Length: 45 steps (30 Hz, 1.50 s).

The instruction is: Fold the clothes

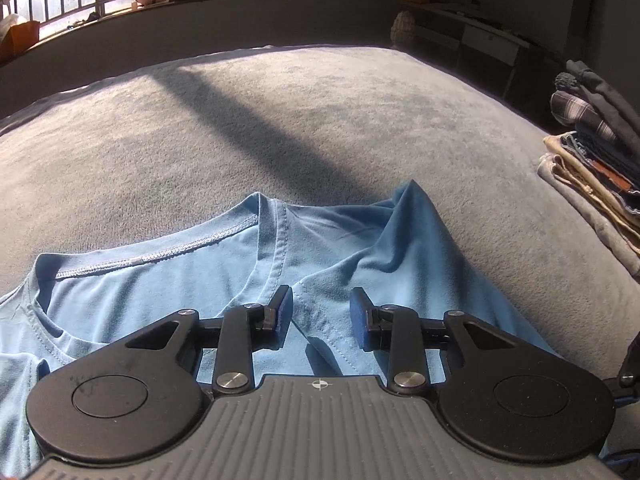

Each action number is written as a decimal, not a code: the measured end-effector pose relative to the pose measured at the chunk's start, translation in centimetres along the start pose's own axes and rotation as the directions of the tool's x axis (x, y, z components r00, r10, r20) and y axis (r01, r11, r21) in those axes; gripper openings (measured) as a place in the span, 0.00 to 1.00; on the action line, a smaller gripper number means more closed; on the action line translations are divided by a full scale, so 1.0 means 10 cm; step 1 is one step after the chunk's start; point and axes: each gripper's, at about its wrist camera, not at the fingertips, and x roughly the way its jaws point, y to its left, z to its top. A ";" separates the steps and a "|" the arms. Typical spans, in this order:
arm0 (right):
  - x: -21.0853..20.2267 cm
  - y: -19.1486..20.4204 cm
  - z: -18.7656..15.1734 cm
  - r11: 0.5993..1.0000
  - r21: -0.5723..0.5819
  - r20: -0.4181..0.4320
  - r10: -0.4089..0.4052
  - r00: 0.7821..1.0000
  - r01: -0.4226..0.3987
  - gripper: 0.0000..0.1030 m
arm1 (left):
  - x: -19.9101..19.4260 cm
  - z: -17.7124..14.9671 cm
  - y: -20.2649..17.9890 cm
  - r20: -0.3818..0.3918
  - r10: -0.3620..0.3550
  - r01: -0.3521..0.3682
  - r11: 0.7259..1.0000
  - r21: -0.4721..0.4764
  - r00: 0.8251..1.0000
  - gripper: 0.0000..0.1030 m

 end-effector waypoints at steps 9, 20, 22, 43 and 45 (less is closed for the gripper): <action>0.40 -1.47 0.18 0.803 0.596 0.036 -0.054 0.998 0.022 0.32 | 0.17 -0.02 -0.03 -0.029 0.045 -0.043 0.995 0.087 0.999 0.38; 1.07 -1.80 0.06 0.653 0.757 0.002 -0.021 1.000 0.013 0.17 | 0.08 -0.03 -0.07 -0.003 0.057 -0.057 0.998 0.029 0.998 0.03; 1.08 -1.79 0.06 0.662 0.749 -0.004 -0.031 1.000 0.024 0.15 | 0.01 -0.04 -0.03 0.006 0.060 -0.060 0.998 -0.015 0.998 0.02; 1.38 -1.62 0.39 0.840 0.511 -0.079 -0.167 0.983 0.184 0.12 | -0.01 -0.19 0.22 -0.050 0.089 -0.096 0.982 -0.162 0.995 0.11; 1.32 -1.70 0.39 0.804 0.561 -0.060 -0.196 0.979 0.196 0.13 | -0.02 -0.19 0.27 -0.040 0.063 -0.069 0.981 -0.183 0.997 0.19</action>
